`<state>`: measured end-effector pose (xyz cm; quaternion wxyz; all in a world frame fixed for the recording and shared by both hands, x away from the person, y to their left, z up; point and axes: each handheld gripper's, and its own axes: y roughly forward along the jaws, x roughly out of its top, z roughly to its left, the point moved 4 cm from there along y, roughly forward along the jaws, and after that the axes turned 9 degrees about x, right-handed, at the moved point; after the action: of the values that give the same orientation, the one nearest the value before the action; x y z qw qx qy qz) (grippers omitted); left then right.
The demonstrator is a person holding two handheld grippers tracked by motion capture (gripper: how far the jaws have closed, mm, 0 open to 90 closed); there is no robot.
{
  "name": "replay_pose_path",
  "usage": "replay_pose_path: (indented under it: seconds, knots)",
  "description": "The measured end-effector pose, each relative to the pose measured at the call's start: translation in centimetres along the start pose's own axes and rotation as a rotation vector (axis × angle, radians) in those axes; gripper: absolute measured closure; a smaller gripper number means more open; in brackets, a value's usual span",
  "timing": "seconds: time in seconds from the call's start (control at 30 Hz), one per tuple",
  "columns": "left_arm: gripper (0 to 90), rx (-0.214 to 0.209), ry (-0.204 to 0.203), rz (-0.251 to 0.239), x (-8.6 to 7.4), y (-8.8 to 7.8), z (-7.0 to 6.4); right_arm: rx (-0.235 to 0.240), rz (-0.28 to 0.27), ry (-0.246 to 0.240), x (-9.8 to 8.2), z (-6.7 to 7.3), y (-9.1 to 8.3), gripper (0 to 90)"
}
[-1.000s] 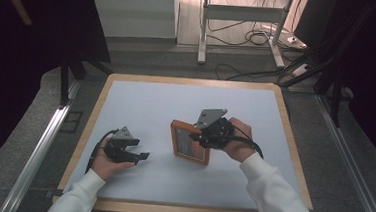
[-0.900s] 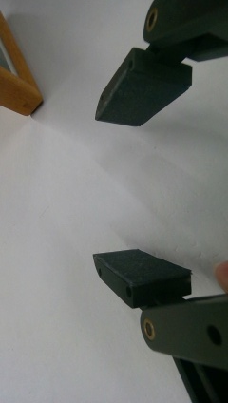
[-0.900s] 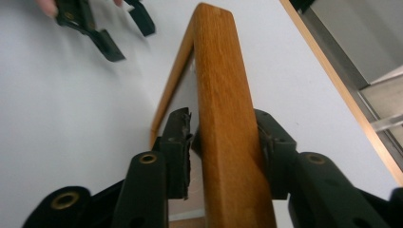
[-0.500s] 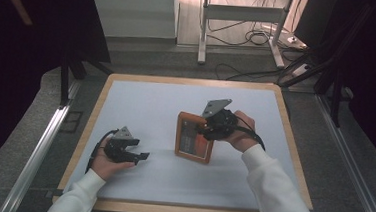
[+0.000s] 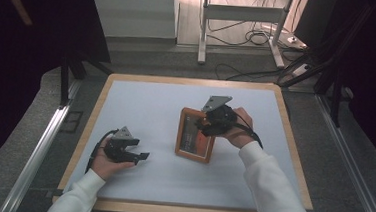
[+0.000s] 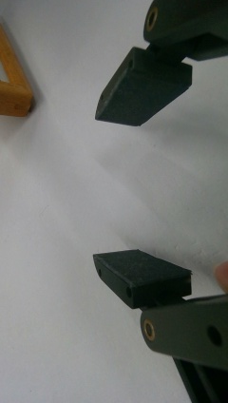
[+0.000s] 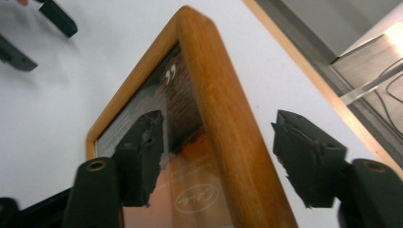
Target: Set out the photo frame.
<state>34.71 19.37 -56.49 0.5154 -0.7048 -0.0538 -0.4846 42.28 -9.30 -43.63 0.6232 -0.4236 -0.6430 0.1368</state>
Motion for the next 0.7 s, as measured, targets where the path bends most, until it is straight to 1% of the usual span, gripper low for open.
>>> replay_pose_path:
  seconds: [0.03, 0.07, 0.1, 0.13, 0.17, 0.2, 0.23, 0.3, 0.33, 0.37, 0.4, 0.47, 0.53, 0.57, 0.6, 0.63, 0.67, 0.7]
  knots:
    - [28.0, 0.001, 0.001, -0.004, 0.0, -0.1, 0.0, -0.003, -0.009, 0.010, 0.0, 0.0, 0.0, 29.8]
    - [28.0, 0.000, 0.001, -0.006, 0.1, -0.1, -0.1, -0.025, -0.032, 0.030, 0.1, 0.0, -0.2, 23.7]
    - [28.0, 0.000, 0.001, -0.006, 0.1, -0.1, -0.1, -0.025, -0.032, 0.030, 0.1, 0.0, -0.2, 23.7]
    - [28.0, 0.001, 0.003, -0.004, 0.1, -0.1, -0.1, -0.034, -0.053, 0.046, 0.1, 0.0, -0.4, 21.2]
    - [28.0, 0.001, 0.001, -0.004, 0.1, -0.1, 0.0, -0.038, -0.076, 0.068, 0.1, 0.0, -0.7, 20.0]
    - [27.9, 0.001, 0.001, -0.005, 0.1, -0.1, 0.0, -0.045, -0.098, 0.106, 0.1, 0.1, -1.3, 16.5]
    - [27.9, 0.001, 0.000, -0.004, 0.1, -0.1, 0.0, -0.045, -0.098, 0.106, 0.1, 0.1, -1.3, 16.5]
    - [27.9, -0.001, 0.000, -0.004, 0.1, -0.1, 0.0, -0.053, -0.113, 0.129, -0.1, 0.2, -1.9, 14.6]
    - [27.9, -0.001, -0.002, -0.003, 0.1, -0.1, -0.1, -0.064, -0.131, 0.168, -0.6, 0.4, -2.5, 13.3]
    - [27.9, 0.000, -0.001, -0.004, 0.1, -0.2, -0.1, -0.063, -0.148, 0.186, -0.9, 0.4, -2.8, 13.4]
    - [27.9, 0.000, -0.001, -0.004, 0.1, -0.2, -0.1, -0.063, -0.148, 0.186, -0.9, 0.4, -2.8, 13.4]
    - [27.9, -0.001, -0.002, -0.005, 0.1, -0.2, -0.1, -0.082, -0.187, 0.217, -1.7, 0.6, -3.6, 13.9]
    - [27.9, -0.001, -0.009, -0.005, 0.1, -0.3, -0.2, -0.080, -0.217, 0.256, -2.6, 0.8, -4.1, 13.9]
    - [27.9, 0.000, -0.005, -0.007, 0.1, -0.3, -0.2, -0.083, -0.235, 0.288, -3.7, 1.0, -4.7, 14.4]
    - [27.9, 0.000, -0.005, -0.007, 0.1, -0.3, -0.2, -0.083, -0.235, 0.288, -3.7, 1.0, -4.7, 14.4]
    - [27.9, 0.000, -0.007, -0.006, 0.1, -0.3, -0.2, -0.077, -0.241, 0.300, -4.3, 1.2, -4.9, 14.8]
    - [27.9, 0.000, -0.008, -0.005, 0.1, -0.3, -0.3, -0.079, -0.245, 0.306, -4.9, 1.4, -5.1, 15.4]
    - [27.9, 0.000, -0.006, -0.005, 0.2, -0.2, -0.2, -0.074, -0.241, 0.316, -6.0, 2.0, -5.4, 15.5]
